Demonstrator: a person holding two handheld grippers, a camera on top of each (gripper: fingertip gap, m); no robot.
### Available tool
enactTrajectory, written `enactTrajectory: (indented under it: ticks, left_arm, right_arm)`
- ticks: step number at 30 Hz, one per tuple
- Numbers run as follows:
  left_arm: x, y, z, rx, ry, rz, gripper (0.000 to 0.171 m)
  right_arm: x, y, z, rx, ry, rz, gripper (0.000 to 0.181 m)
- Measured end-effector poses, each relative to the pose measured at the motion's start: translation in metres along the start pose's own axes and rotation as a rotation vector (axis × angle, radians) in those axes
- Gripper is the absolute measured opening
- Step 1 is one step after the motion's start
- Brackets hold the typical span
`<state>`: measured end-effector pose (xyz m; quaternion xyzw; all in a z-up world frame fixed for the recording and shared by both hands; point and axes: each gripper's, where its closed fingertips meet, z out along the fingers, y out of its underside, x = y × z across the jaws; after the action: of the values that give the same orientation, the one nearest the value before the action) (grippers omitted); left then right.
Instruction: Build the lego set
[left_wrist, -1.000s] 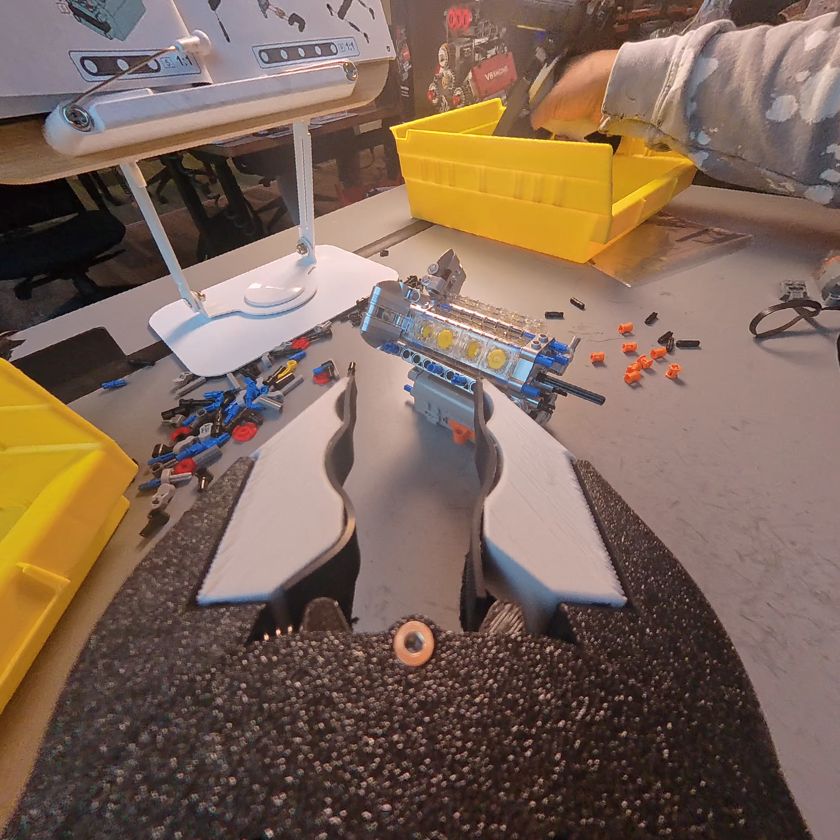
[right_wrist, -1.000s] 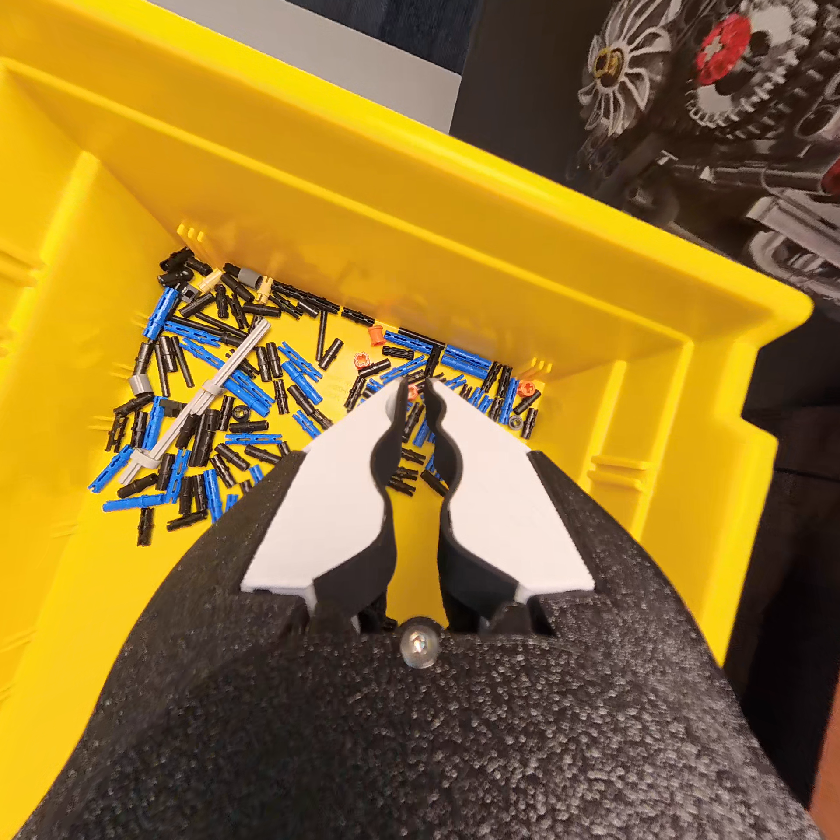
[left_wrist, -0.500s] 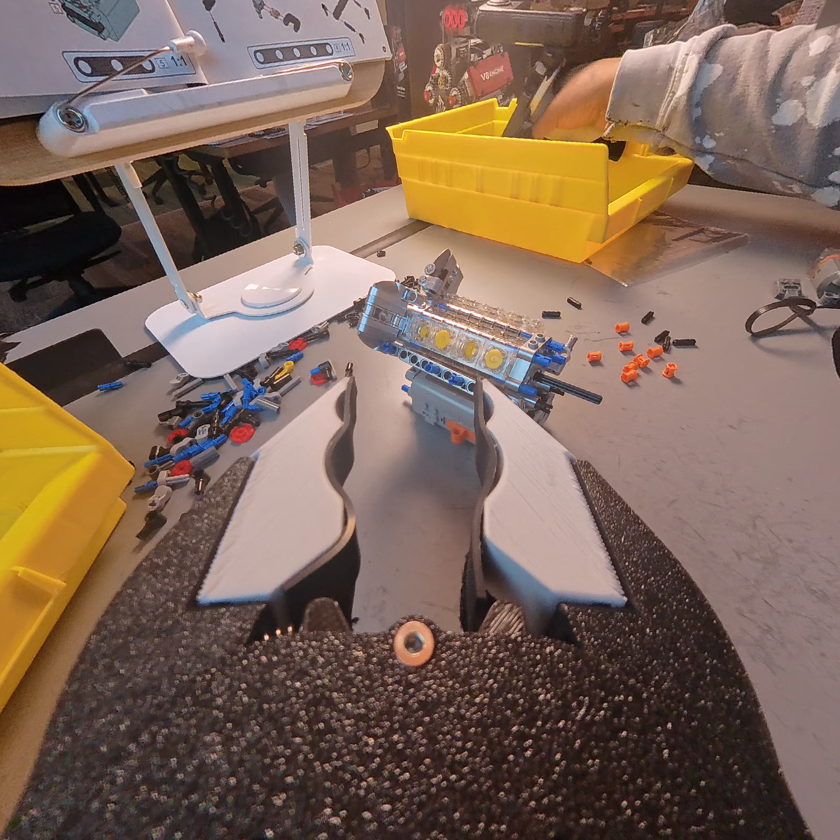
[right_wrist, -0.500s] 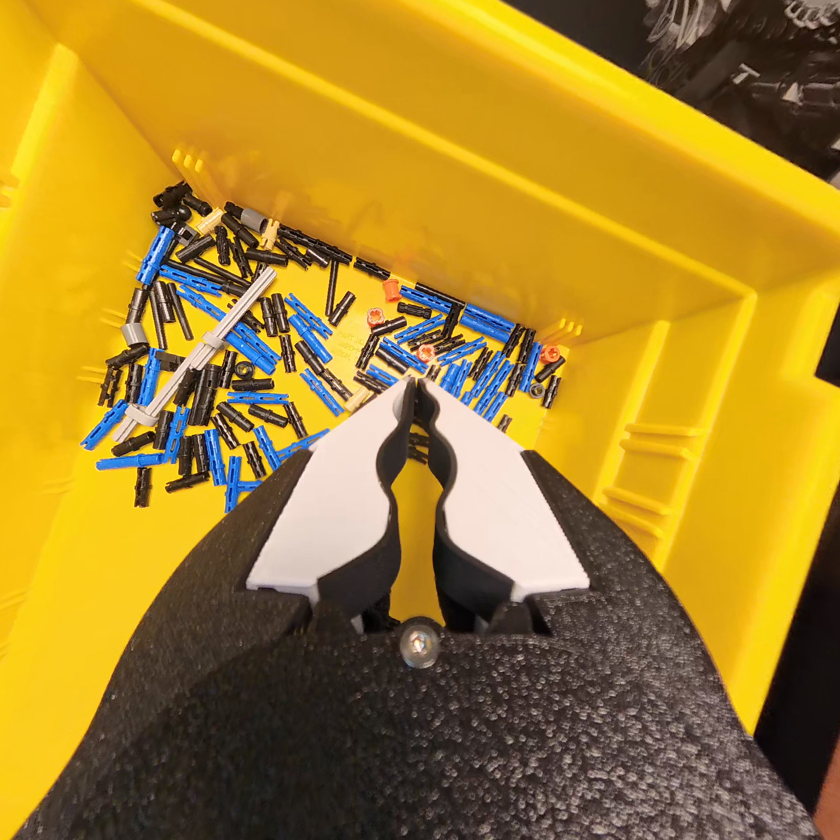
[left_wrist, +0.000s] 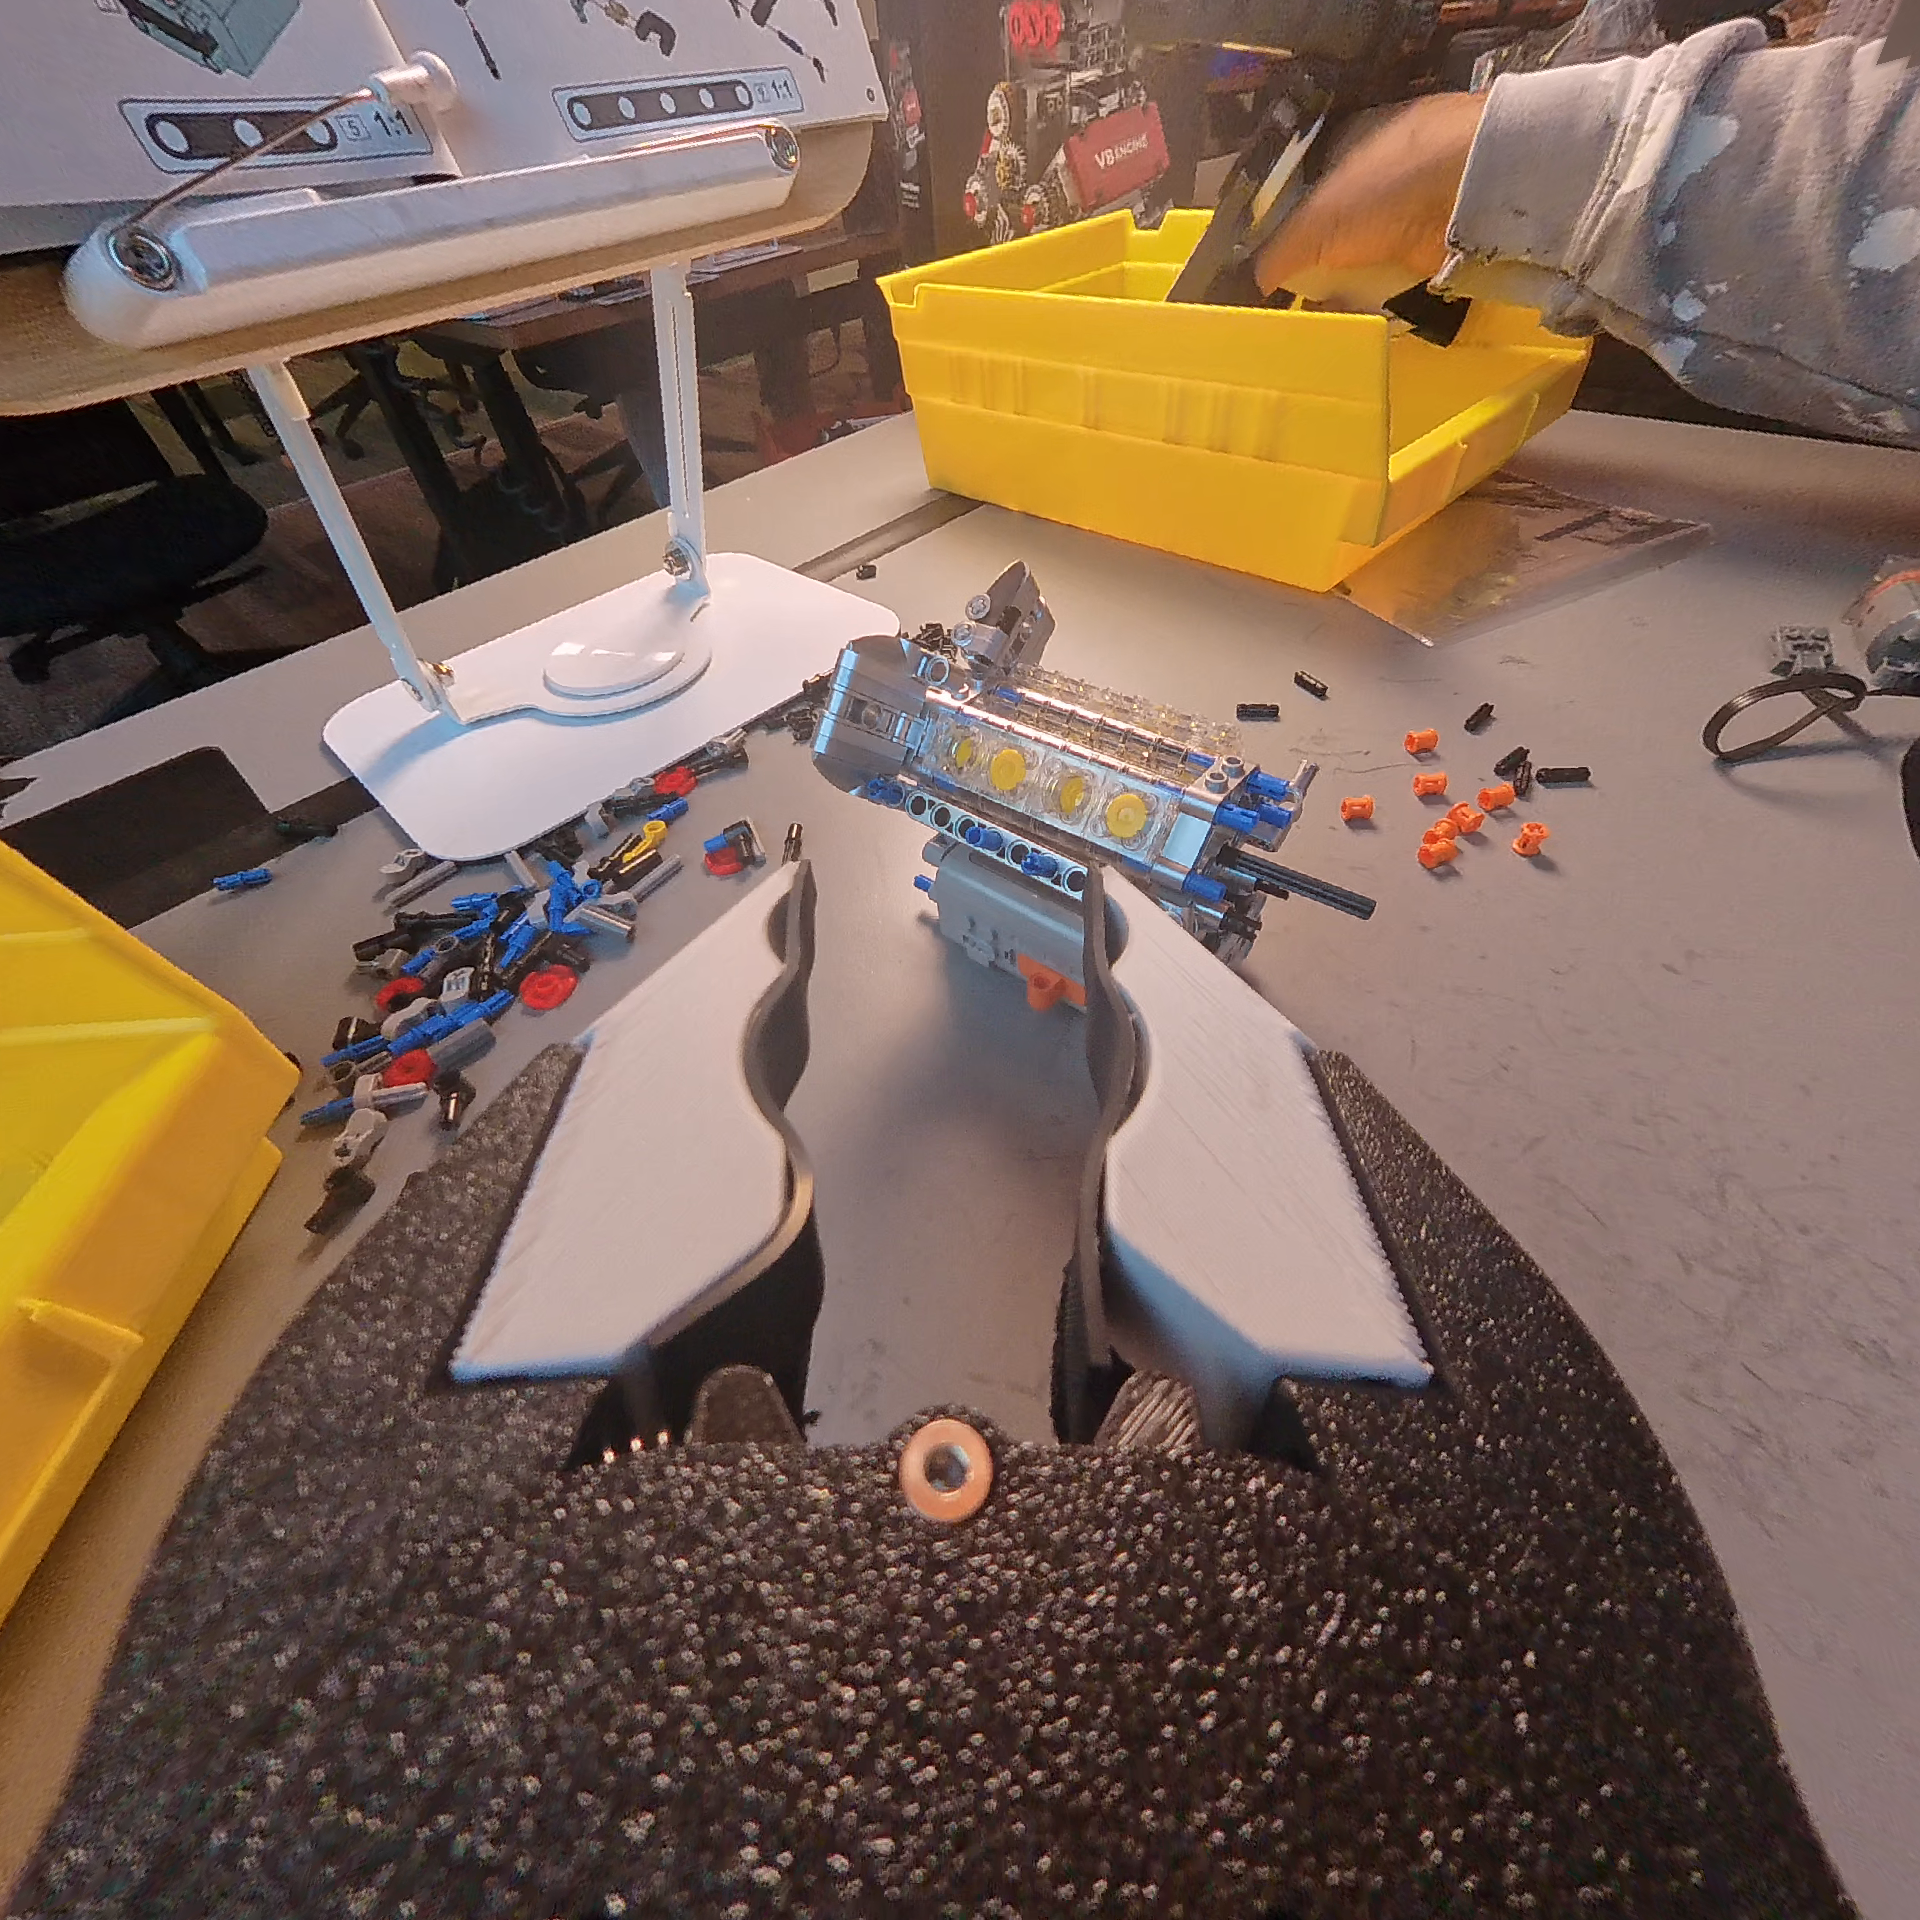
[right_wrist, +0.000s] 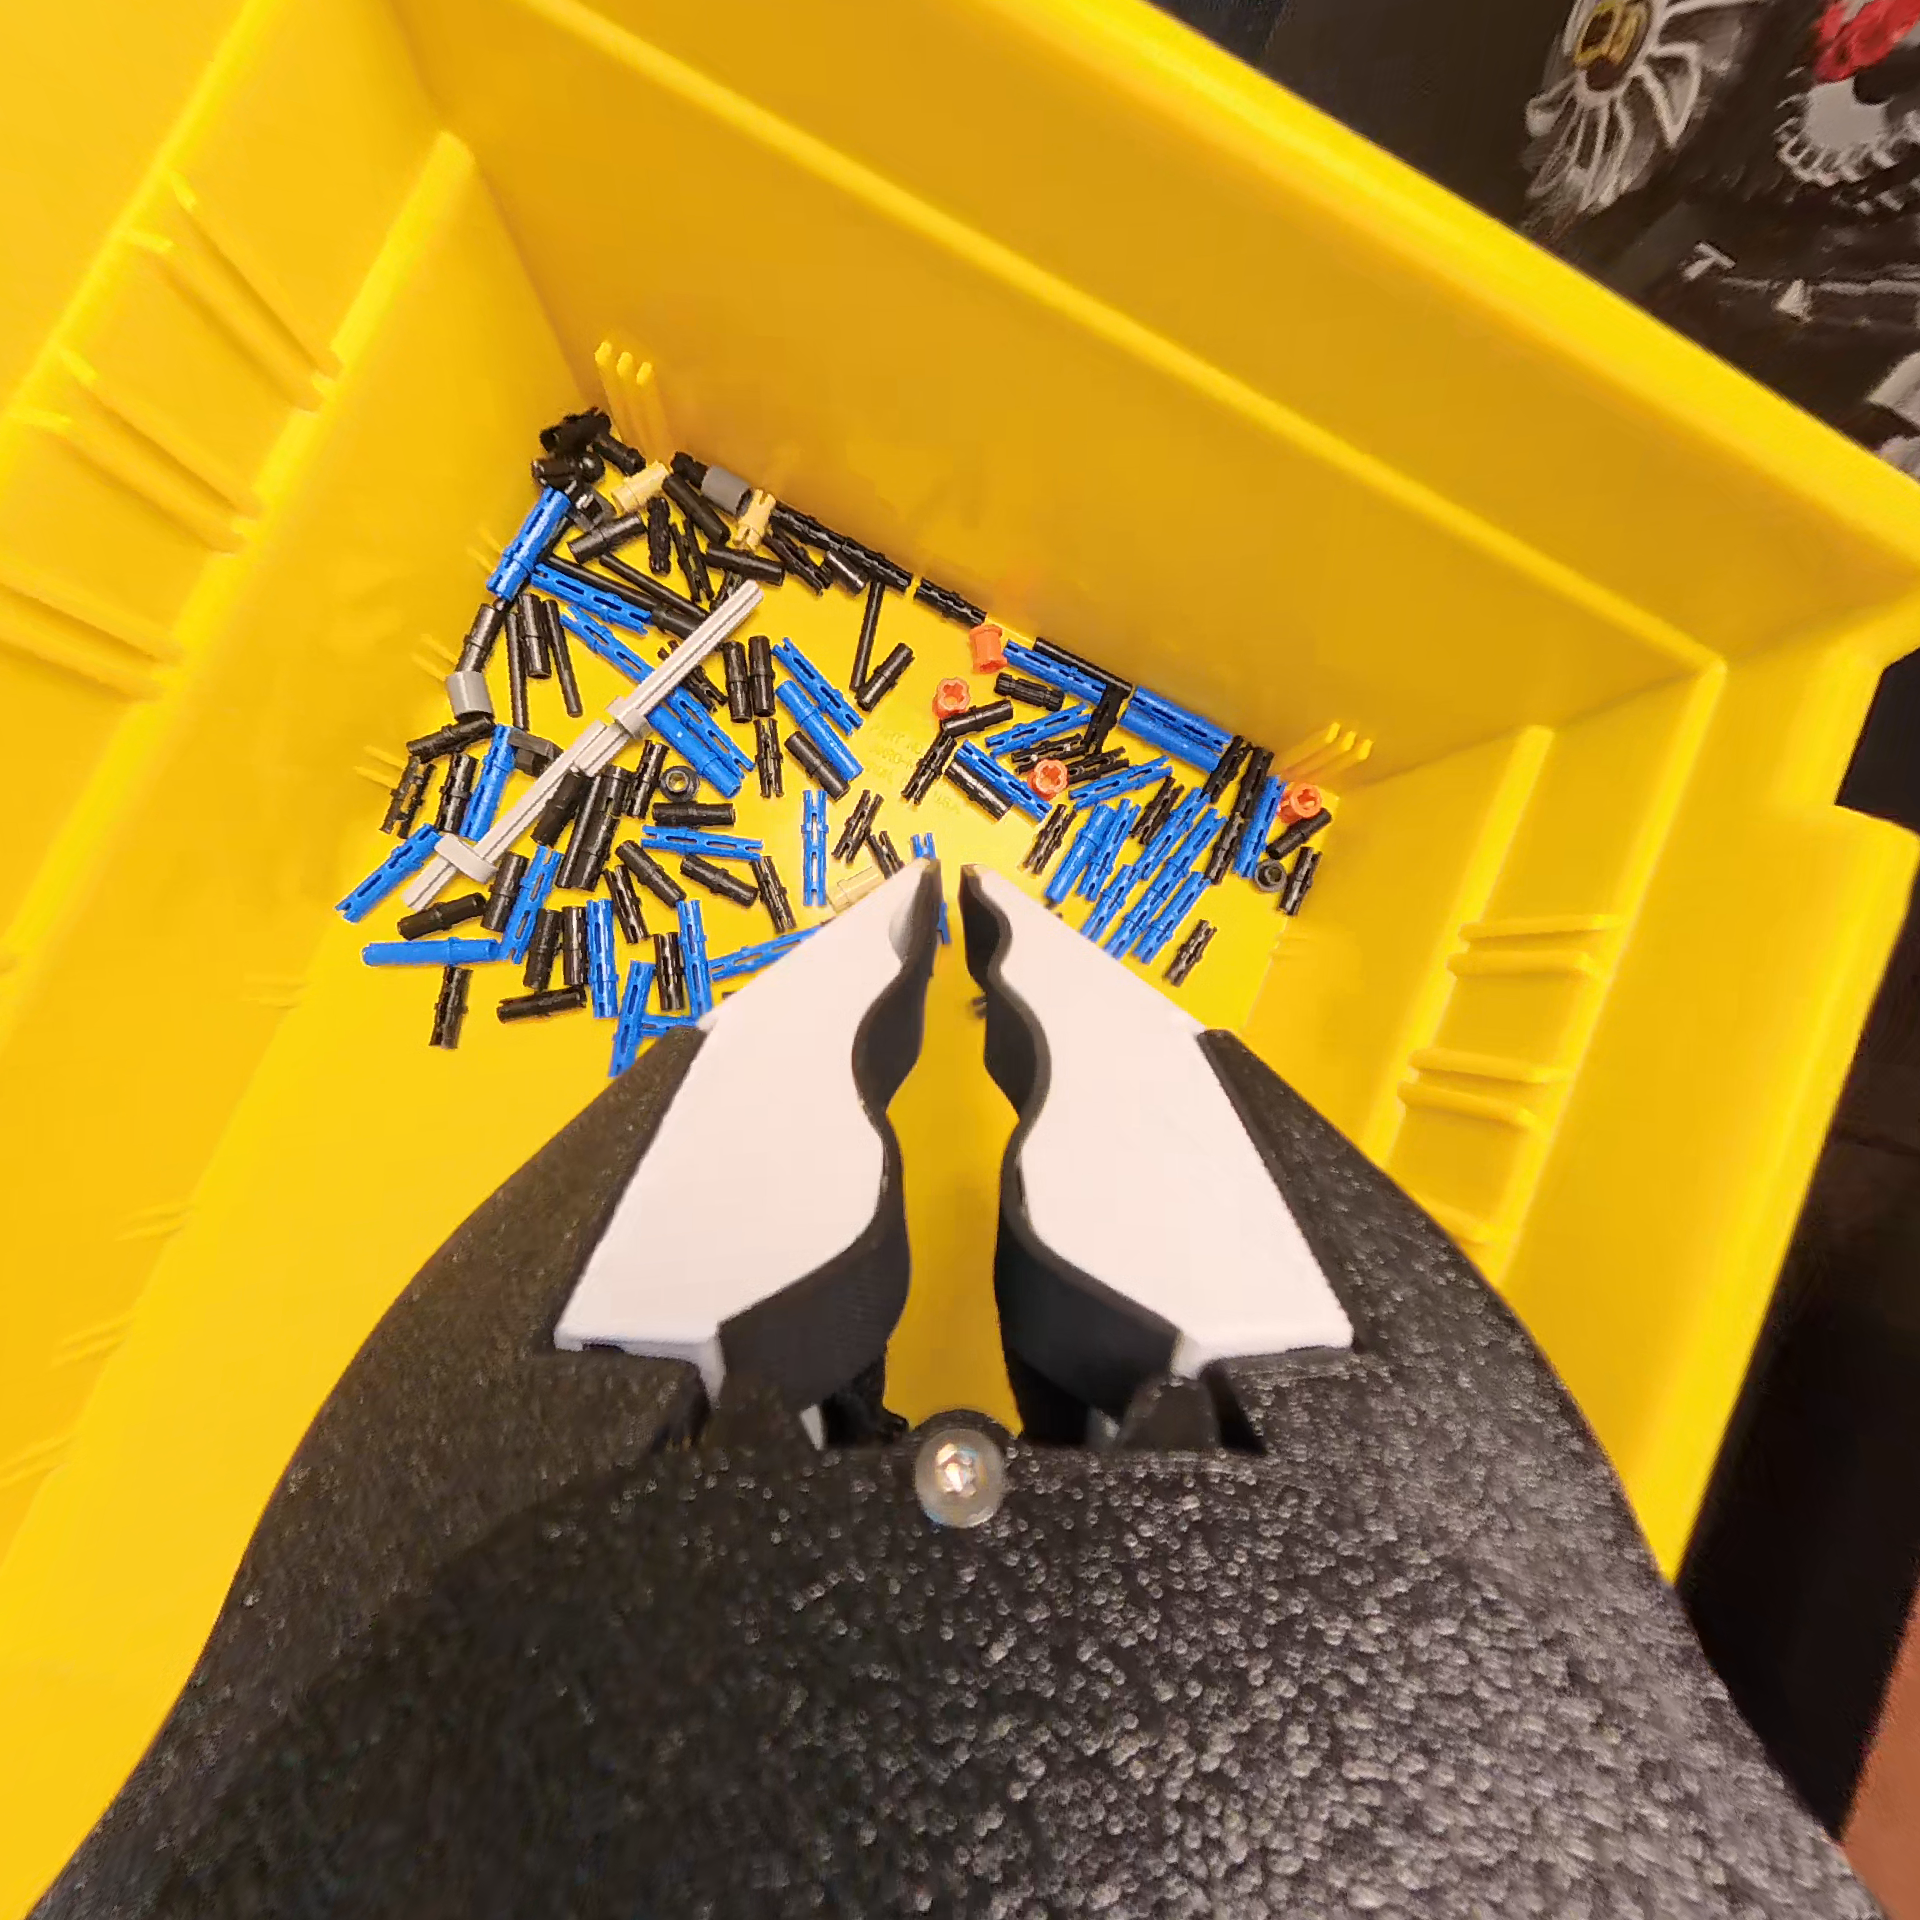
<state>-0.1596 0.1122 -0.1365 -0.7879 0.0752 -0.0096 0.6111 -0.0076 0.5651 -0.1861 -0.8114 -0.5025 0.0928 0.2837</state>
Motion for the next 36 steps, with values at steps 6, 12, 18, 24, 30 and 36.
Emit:
enactTrajectory:
  ticks: [6, 12, 18, 24, 30, 36]
  left_arm:
    - [0.001, 0.001, 0.000, -0.005, 0.000, 0.001, 0.050]
    - [0.001, 0.001, 0.000, -0.004, 0.000, -0.003, 0.049]
    - [0.000, 0.001, -0.001, -0.005, 0.002, -0.016, 0.049]
    - [0.000, 0.001, -0.001, -0.004, 0.003, -0.023, 0.049]
    - [0.002, 0.001, -0.001, -0.008, 0.004, -0.017, 0.049]
    - [0.002, 0.002, -0.001, -0.008, 0.002, -0.020, 0.049]
  right_arm:
    - [-0.007, -0.022, 0.007, 0.084, -0.069, 0.014, 0.008]
    - [-0.018, -0.034, 0.029, 0.086, -0.121, -0.057, 0.007]
    - [-0.033, -0.029, 0.032, 0.062, -0.145, -0.189, 0.003]
    - [-0.033, -0.014, 0.022, 0.030, -0.145, -0.216, 0.001]
    - [-0.037, -0.005, 0.015, 0.025, -0.156, -0.203, 0.001]
    - [-0.033, -0.012, 0.009, 0.079, -0.140, -0.142, 0.002]
